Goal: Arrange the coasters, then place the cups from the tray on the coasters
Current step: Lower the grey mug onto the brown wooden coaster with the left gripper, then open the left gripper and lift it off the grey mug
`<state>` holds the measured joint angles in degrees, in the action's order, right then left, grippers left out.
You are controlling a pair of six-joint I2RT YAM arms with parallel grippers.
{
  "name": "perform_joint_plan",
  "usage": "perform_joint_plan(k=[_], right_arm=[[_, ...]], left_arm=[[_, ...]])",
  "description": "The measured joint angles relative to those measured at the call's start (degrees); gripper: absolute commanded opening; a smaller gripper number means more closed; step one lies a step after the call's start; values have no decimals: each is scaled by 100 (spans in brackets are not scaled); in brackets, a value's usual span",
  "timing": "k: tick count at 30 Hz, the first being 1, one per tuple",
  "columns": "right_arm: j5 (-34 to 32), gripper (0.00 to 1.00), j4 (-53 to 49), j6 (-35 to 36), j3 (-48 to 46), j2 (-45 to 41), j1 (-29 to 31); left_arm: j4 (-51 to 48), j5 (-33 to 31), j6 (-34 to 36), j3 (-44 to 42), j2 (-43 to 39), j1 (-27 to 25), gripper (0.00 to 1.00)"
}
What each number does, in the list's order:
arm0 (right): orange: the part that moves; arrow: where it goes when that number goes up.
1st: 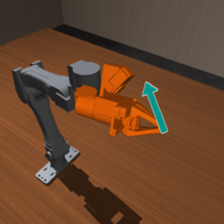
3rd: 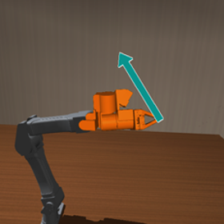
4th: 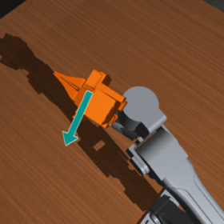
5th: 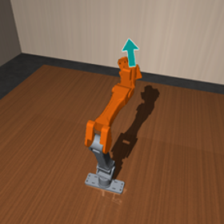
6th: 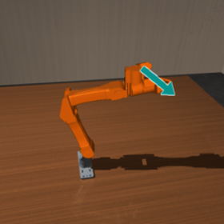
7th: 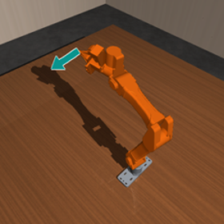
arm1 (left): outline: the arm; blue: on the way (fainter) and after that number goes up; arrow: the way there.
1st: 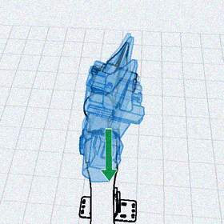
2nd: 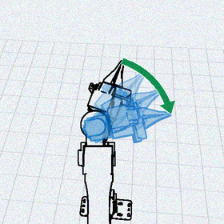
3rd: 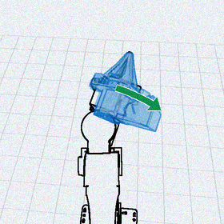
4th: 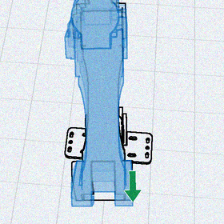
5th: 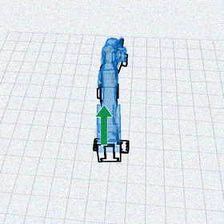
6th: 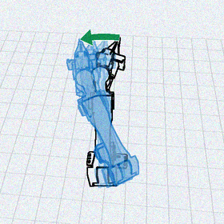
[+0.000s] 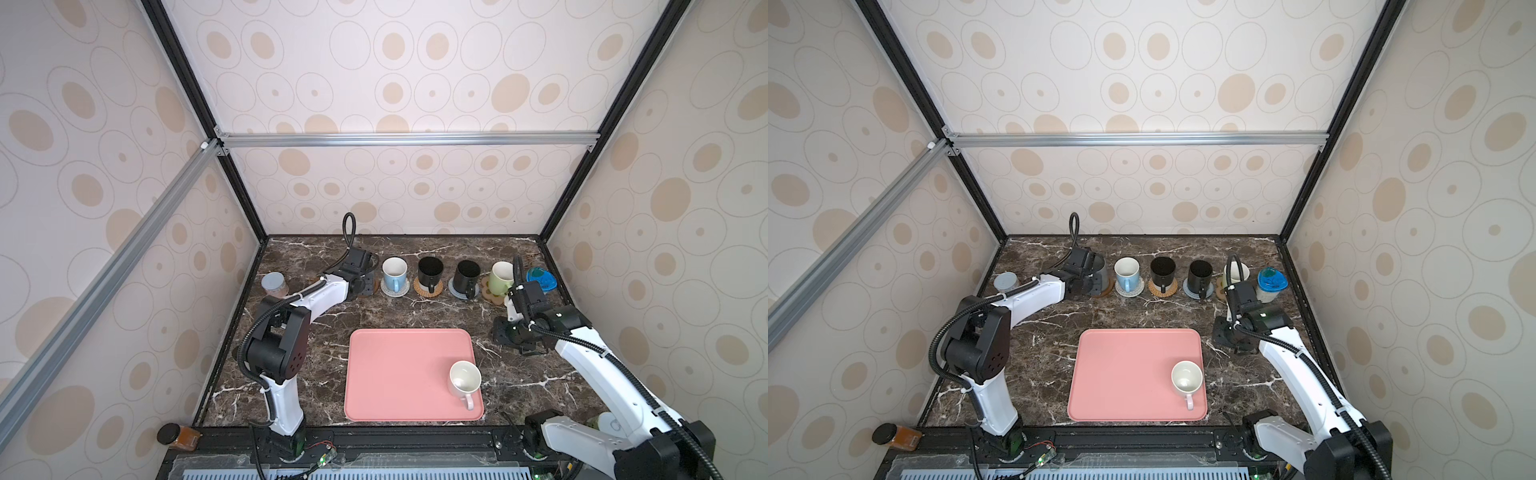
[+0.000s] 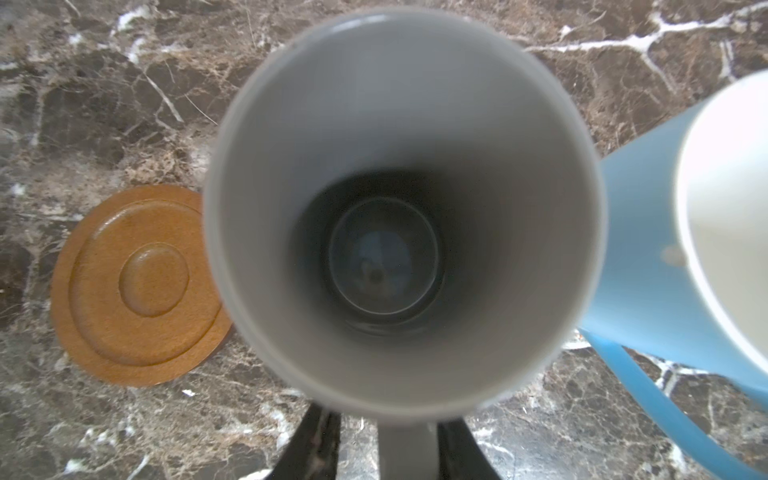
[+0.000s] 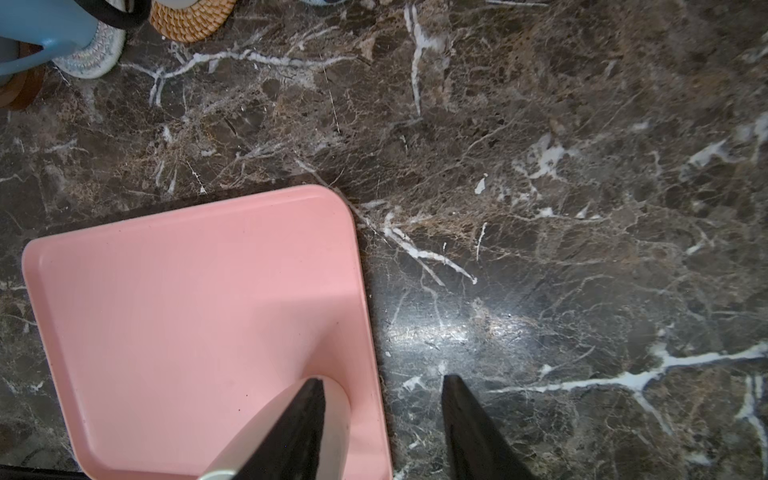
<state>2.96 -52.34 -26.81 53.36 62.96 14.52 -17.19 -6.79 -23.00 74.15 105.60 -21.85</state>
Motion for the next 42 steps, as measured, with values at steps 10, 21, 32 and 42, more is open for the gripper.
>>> perform_joint_plan(k=[10,21,32,42], right_arm=[[2,50,0,-4,-2,-35,0],[-4,50,2,-15,-2,-57,0],[-166,51,-2,46,-2,-74,0],[-216,51,0,166,4,-81,-31]], left_arm=[[-7,-107,0,-57,-170,0,34],[-50,-144,-11,-57,-173,0,38],[-369,20,-208,-48,-767,-33,43],[-876,52,-393,79,-1340,-393,45]])
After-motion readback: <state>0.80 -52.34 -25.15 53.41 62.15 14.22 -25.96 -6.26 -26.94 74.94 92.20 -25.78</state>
